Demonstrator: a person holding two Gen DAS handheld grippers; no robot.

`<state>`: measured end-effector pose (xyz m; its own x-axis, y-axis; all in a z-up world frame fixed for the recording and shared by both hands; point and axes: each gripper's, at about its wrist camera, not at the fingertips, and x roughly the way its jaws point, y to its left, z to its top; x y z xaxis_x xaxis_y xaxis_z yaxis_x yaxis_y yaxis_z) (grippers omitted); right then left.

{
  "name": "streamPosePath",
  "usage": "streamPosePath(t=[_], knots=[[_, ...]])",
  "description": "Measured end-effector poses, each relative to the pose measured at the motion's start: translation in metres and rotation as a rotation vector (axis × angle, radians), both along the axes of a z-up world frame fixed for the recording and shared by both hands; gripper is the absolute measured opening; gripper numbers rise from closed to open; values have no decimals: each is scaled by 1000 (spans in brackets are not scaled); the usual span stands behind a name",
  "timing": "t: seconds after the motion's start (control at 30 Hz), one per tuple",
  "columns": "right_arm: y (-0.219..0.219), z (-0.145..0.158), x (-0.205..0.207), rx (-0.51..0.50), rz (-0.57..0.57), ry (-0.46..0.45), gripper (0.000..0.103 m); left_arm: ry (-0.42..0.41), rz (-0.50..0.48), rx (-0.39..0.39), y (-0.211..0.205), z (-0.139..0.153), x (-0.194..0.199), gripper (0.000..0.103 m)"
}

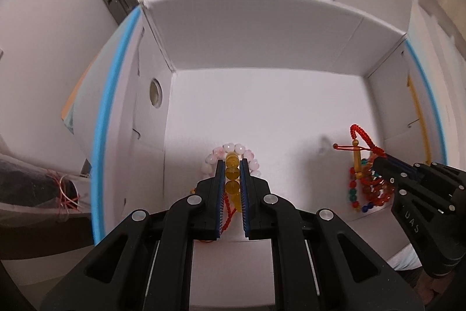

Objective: Organize jewelry

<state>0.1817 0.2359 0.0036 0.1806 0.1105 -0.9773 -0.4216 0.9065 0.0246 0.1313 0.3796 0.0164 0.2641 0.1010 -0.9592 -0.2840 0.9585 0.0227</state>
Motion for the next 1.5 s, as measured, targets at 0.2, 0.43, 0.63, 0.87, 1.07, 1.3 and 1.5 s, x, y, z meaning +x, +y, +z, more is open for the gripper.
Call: streamPosePath(t=[0.2,0.43,0.63,0.87,1.07,1.3,1.5], knots=[[0,-18,2,-14,3,39,6,51,2,-6,1,-16,8,9],[-1,-17,2,-7,2,36,8,55,-2,-7,-1,-18,11,10],[-11,0,-1,7,4,-15,41,19,8,3,-1,-4,4,12],[-17,27,-15,36,46,-106,66,-50,10,15,-4,24,-7,33],[-26,63,-35,75,51,-170,78,-130,8,47,-9,60,-18,49],[-37,94,-51,121,21,-274,90,-238,-15,82,-21,101,-42,69],[-52,116,-76,142,-3,-371,94,-303,-17,112,-32,126,-70,89]])
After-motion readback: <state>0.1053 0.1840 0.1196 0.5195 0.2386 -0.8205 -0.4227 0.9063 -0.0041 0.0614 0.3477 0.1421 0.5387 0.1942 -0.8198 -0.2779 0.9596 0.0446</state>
